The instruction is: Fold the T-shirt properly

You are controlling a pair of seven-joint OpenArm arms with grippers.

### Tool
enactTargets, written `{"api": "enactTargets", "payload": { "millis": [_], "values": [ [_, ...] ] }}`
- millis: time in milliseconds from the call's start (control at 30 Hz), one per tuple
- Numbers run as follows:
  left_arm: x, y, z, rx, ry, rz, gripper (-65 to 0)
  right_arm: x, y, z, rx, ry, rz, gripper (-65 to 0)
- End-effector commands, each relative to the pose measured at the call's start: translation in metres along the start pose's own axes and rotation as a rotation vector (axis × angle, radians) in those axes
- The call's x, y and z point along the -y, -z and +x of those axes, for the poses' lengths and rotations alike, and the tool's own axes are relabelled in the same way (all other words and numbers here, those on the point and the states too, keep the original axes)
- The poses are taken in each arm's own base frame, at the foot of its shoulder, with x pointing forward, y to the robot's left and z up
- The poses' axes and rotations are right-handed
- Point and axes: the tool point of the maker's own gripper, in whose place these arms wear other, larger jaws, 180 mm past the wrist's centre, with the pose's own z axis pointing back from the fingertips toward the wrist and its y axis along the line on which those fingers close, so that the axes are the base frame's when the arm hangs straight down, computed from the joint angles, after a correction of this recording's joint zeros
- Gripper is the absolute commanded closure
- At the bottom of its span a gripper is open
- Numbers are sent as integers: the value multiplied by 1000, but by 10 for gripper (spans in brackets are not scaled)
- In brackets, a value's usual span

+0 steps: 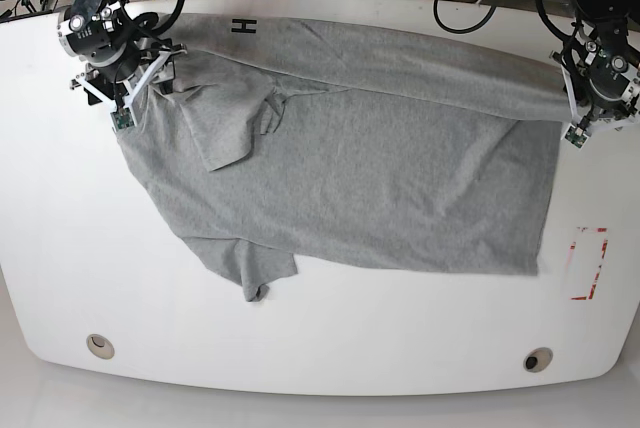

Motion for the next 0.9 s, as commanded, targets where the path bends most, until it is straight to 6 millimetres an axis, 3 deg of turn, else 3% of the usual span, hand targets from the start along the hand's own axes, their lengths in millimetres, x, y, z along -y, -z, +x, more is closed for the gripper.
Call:
{"api": "enactTargets", "payload": {
  "millis": [0, 200, 367, 533, 867],
  "values": [
    [-19, -8, 8, 19, -3, 55, -203, -4, 1, 28, 74, -29, 8, -415],
    [-27, -9, 15, 34, -9, 75, -203, -42, 10, 66, 141, -127, 105, -415],
    [-28, -9, 13, 29, -7, 78, -203, -69, 19, 78, 157, -164, 176, -415],
    [-24, -8, -2, -10, 29, 68, -203, -73, 28, 86, 162, -145, 195, -415],
    [-2, -5, -36, -112, 44, 2, -204, -74, 31, 83, 150, -140, 203, -415]
  ]
}}
